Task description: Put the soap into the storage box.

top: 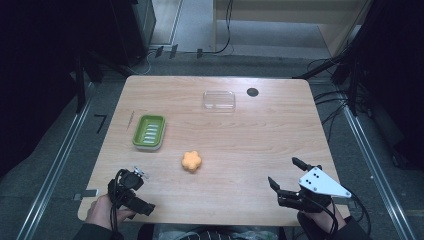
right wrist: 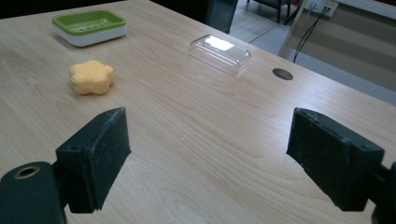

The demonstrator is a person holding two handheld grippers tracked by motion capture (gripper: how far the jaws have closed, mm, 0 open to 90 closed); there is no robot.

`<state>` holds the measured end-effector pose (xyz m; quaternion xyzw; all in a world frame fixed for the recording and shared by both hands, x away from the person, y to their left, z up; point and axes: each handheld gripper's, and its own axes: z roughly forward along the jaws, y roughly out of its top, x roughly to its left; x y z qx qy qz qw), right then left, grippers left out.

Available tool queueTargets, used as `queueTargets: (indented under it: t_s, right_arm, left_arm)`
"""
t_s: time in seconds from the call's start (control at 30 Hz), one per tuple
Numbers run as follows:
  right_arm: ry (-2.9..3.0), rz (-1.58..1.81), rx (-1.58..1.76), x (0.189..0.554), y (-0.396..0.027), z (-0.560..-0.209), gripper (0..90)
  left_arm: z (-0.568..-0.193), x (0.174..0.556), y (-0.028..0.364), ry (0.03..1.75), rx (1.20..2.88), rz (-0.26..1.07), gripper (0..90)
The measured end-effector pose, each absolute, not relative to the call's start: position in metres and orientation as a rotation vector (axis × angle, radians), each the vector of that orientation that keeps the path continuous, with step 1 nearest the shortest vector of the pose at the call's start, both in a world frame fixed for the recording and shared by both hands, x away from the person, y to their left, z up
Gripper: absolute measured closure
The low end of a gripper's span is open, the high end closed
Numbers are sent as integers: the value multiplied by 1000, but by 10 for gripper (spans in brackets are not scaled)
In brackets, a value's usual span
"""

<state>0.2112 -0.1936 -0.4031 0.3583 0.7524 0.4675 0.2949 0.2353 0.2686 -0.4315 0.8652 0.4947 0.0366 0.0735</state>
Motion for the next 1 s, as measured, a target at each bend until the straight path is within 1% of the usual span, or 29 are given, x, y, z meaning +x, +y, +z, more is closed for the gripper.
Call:
queueTargets:
  t_s: [0.2, 0.3, 0.47, 0.67, 1.0]
  right_arm:
    - [1999, 1240, 956, 211, -194, -403, 134]
    - [1991, 1250, 964, 212, -195, -403, 134]
    - [1998, 1248, 959, 212, -194, -404, 134]
    - [1995, 1251, 966, 212, -196, -404, 134]
    - [1992, 1240, 963, 211, -194, -403, 134]
  left_arm:
    - [-432, 237, 267, 1488, 2589, 105, 0]
    - [-432, 238, 267, 1485, 2616, 83, 0]
    - [-432, 237, 267, 1495, 2605, 90, 0]
    - [-433, 239, 262, 1486, 2640, 70, 0]
    - [-433, 243, 256, 1468, 2620, 46, 0]
